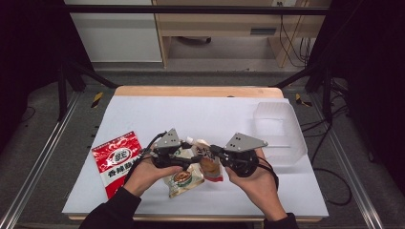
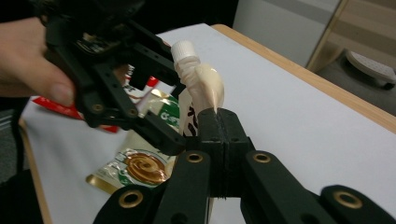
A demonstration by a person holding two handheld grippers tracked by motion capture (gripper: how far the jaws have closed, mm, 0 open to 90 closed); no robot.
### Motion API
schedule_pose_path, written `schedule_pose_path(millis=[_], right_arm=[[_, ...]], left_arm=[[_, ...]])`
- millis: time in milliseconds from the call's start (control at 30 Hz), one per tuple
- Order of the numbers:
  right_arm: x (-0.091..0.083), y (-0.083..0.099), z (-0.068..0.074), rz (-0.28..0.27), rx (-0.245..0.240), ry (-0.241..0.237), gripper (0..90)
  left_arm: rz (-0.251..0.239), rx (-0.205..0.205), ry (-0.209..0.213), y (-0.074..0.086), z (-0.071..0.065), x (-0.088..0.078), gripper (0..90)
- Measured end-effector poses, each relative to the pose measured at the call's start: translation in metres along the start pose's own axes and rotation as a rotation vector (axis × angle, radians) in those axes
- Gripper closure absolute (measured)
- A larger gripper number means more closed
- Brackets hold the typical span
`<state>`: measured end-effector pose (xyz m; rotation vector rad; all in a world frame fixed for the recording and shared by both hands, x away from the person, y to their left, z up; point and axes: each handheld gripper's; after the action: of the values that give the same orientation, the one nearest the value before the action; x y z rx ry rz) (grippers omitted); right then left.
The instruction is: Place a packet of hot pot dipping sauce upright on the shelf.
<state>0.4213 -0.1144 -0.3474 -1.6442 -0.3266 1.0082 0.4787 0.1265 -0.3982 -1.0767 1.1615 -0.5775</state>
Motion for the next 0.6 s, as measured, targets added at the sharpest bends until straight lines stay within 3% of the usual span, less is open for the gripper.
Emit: schedule_pose_path(millis=[133, 200, 333, 500, 600], right_arm=[[-0.001, -0.003, 0.003, -0.006, -0.017, -0.011, 90.0], [-0.001, -0.003, 0.003, -0.005, -0.018, -0.016, 90.0], [0.0, 0.0, -0.001, -0.007, -0.012, -0.01, 90.0], [-0.001, 0.005, -0.005, -0.004, -0.004, -0.011, 89.9], [-0.004, 0.006, -0.009, -0.012, -0.012, -0.029, 89.4]], left_arm=[[-0.018, 0.012, 0.033, -0.005, -0.001, -0.004, 57.3], [-0.039, -0.015, 0.044, -0.007, -0.001, -0.005, 66.4], [-0.012, -0.019, 0.061, -0.007, -0.001, -0.005, 78.3], [0.0, -0.012, 0.073, -0.007, -0.004, -0.004, 87.9], [0.007, 0.005, 0.064, -0.011, -0.007, -0.007, 89.3]])
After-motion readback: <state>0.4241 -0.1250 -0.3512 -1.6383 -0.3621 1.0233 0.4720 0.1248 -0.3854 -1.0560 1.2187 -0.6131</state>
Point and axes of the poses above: each handheld gripper's, and its own axes: x roughly forward along the jaws, y roughly out of its underside, z roughly to its left, and after that the axes turned 4 degrees about x, right-handed
